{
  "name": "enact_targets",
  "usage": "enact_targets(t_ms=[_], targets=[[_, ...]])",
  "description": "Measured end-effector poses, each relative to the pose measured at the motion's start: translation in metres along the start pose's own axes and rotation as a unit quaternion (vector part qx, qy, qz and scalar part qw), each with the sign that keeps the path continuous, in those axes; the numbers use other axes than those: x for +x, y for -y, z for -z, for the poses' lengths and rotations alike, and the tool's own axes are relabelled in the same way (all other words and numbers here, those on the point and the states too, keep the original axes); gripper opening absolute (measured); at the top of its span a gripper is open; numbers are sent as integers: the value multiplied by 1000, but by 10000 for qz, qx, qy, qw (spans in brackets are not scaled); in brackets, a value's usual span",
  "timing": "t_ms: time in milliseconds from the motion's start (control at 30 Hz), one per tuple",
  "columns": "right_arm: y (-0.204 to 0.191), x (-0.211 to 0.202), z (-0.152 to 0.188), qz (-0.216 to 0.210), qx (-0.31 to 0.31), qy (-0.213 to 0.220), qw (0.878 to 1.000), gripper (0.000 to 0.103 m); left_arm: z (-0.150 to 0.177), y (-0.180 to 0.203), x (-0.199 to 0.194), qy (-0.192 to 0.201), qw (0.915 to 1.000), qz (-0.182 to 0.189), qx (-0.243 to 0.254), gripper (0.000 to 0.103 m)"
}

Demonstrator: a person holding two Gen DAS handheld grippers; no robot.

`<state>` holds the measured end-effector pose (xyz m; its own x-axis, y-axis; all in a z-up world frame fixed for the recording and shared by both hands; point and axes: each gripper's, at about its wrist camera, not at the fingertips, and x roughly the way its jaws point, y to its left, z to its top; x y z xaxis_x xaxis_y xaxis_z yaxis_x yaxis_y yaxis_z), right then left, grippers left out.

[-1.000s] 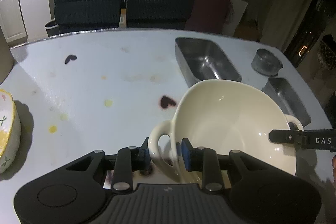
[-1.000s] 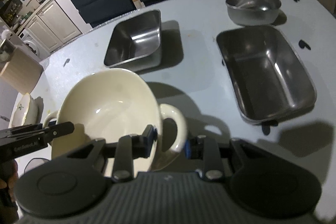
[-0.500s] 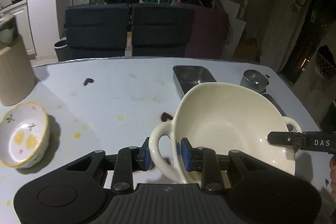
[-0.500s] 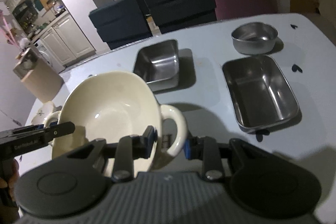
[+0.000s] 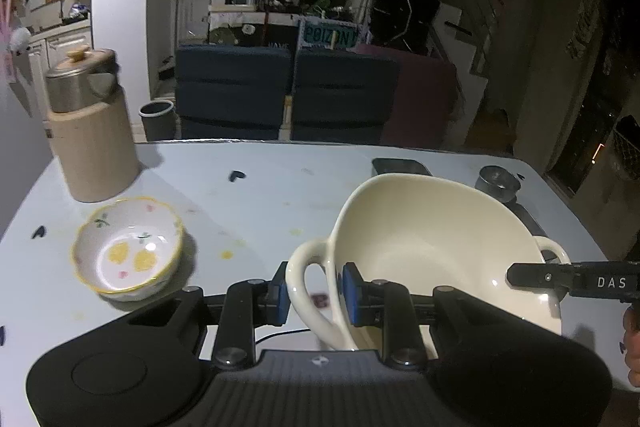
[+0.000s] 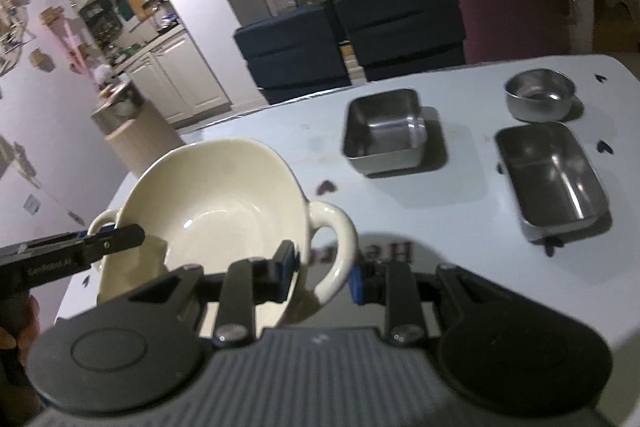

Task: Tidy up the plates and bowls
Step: 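Lift the cream bowl with both grippers and carry it over the plate, then lower the cream bowl onto the ginkgo-leaf plate with both grippers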

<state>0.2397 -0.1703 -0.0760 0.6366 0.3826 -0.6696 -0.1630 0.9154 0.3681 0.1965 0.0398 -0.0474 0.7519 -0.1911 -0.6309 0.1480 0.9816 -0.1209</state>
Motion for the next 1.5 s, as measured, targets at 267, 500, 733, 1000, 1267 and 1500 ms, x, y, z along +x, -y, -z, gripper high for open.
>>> enact_targets(t_ms=[267, 500, 733, 1000, 1267, 1500], targets=[[-29, 2, 11, -186, -123, -41, 9997, 31, 19, -23, -24, 42, 9999, -101, -103, 28], [-42, 11, 23, -137, -241, -259, 9993, 30, 40, -38, -22, -200, 9996, -67, -197, 28], [-50, 18, 34, -45, -364, -582, 9976, 31, 50, -53, -11, -518, 9980, 25, -362, 28], [-54, 21, 41, 13, -438, -795, 9959, 31, 58, -64, 3, -797, 9950, 192, -572, 28], [-60, 30, 43, 70, -565, -929, 9940, 31, 65, -77, 12, -962, 9920, 224, -786, 28], [-65, 38, 44, 102, -631, -1070, 9922, 31, 70, -84, 19, -1090, 9898, 232, -884, 29]])
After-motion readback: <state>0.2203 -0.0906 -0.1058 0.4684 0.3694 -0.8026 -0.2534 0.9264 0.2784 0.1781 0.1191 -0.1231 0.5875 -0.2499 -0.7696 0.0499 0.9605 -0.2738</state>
